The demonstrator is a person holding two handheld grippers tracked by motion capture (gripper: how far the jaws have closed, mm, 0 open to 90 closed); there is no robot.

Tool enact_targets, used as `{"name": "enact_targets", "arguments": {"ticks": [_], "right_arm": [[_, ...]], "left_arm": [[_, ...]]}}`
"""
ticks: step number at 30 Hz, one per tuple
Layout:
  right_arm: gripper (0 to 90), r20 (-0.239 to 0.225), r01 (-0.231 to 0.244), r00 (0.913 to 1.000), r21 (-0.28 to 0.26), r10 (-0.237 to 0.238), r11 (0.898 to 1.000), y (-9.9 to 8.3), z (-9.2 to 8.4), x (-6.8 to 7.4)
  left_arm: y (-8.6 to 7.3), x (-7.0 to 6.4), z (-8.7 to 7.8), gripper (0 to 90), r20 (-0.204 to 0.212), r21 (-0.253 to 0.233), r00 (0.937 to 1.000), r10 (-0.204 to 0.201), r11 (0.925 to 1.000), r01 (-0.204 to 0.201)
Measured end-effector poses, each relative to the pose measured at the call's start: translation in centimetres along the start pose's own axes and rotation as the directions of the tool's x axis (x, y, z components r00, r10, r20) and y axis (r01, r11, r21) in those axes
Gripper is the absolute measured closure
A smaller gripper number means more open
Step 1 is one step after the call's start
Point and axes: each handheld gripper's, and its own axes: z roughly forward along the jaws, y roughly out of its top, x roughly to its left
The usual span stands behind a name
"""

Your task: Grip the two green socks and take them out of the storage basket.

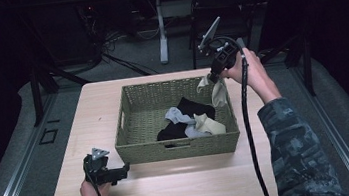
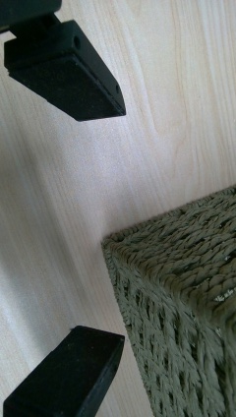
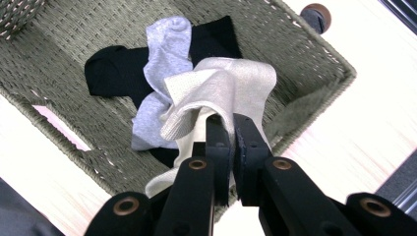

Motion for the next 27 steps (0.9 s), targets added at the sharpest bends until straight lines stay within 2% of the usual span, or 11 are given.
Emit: {"name": "enact_targets", "arguments": {"ticks": [8, 16, 21, 22, 23, 24, 27], "right_arm": [[86.5, 0.025, -0.034, 0.9991, -0.020, 0.035, 0.999, -1.3, -1.5, -1.5], [86.4, 0.047, -0.106, 0.9930, -0.042, 0.108, 0.993, -4.4, -3.1, -4.4], [86.4, 0.064, -0.150, 0.9861, -0.049, 0.153, 0.987, -5.8, -3.1, -5.7], [86.4, 0.077, -0.171, 0.9817, -0.041, 0.174, 0.984, -6.6, -2.6, -6.4], [86.4, 0.077, -0.171, 0.9817, -0.041, 0.174, 0.984, -6.6, -2.6, -6.4], [86.4, 0.075, -0.199, 0.9767, -0.042, 0.201, 0.979, -7.4, -1.9, -7.0], [86.4, 0.088, -0.215, 0.9725, -0.023, 0.216, 0.976, -8.1, -0.8, -7.7]], "left_arm": [[0.0, 0.0, 0.0, 0.1, 0.000, -0.001, 1.0000, -0.001, 1.0000, 0.001], [0.0, 0.0, 0.0, 0.1, -0.001, -0.001, 1.0000, -0.002, 1.0000, 0.002], [0.0, 0.0, 0.0, 0.1, -0.002, -0.001, 1.0000, -0.002, 1.0000, 0.002], [0.0, 0.0, 0.0, 0.1, -0.001, 0.001, 1.0000, 0.001, 1.0000, -0.001], [0.0, 0.0, 0.0, 0.1, -0.001, 0.001, 1.0000, 0.001, 1.0000, -0.001], [0.0, 0.0, 0.0, 0.1, -0.001, 0.000, 1.0000, 0.001, 1.0000, -0.001], [0.0, 0.0, 0.0, 0.1, -0.002, 0.000, 1.0000, 0.000, 1.0000, 0.000]]}}
